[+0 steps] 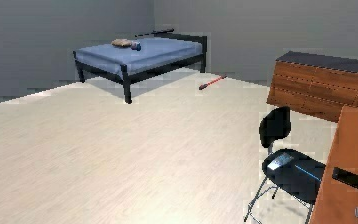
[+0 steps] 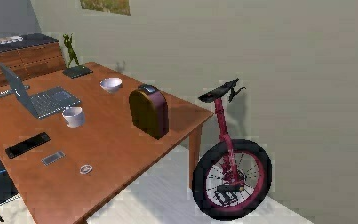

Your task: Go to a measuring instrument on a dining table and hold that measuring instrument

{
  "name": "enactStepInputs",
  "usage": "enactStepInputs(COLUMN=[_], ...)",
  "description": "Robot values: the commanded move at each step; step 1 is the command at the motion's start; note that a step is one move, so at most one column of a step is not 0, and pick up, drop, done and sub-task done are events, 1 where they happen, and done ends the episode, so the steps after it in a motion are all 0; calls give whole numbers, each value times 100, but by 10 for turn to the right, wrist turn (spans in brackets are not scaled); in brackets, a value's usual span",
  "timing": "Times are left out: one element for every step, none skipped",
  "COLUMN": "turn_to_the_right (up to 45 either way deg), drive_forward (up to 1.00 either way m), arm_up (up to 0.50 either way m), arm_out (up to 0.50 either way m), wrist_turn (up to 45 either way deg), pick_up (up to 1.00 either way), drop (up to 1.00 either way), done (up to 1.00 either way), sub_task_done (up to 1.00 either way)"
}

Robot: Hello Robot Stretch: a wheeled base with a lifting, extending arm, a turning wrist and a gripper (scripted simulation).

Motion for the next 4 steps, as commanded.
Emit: enactStepInputs(turn_to_the_right=[0,0,0,0], drive_forward=[0,0,0,0], arm_up=[34,0,0,0], arm_out=[0,50,0,0], wrist_turn=[0,0,450,450], pick_up=[0,0,0,0], drop=[0,0,0,0], done=[0,0,0,0], sub_task_done=[0,0,0,0])
